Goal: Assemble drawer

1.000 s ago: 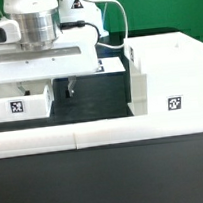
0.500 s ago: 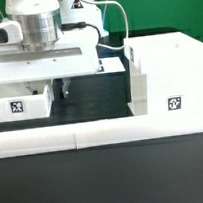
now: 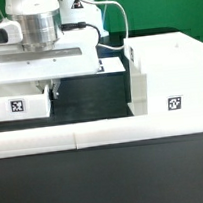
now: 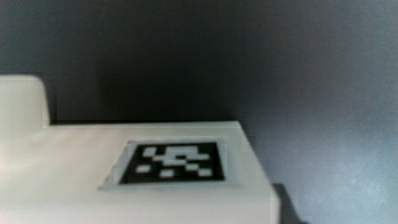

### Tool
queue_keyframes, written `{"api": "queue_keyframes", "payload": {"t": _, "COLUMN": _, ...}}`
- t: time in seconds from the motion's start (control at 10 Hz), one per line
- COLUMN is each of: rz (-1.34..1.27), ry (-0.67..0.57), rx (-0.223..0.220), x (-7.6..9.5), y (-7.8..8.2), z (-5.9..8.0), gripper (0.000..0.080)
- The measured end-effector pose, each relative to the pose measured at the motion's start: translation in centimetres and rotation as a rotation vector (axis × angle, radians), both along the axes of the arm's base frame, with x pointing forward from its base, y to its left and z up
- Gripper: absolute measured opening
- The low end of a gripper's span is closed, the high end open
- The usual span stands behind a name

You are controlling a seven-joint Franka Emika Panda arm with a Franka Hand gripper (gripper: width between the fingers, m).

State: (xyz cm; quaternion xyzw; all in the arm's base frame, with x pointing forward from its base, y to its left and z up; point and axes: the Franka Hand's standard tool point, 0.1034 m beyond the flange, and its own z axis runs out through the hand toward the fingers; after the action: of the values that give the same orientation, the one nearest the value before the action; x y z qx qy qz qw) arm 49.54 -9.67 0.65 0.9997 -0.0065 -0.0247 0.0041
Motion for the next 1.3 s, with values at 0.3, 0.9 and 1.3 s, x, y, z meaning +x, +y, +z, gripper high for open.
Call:
{"api": "queue_keyframes", "payload": {"t": 0.3, "rz": 0.0, "ry": 0.0, "rx": 0.0, "x": 0.0, "y": 0.0, "z": 0.0, "gripper": 0.0041}}
{"api": "queue_keyframes", "payload": {"t": 0.9, "rz": 0.107, "ry": 0.022, "rx": 0.023, "x": 1.6, "y": 3.1, "z": 2.1, "gripper": 0.0041}}
{"api": "queue_keyframes", "payload": {"t": 1.3, "rz": 0.212, "ry": 0.028, "rx": 0.028, "x": 1.6, "y": 2.8, "z": 2.0, "gripper": 0.0041}}
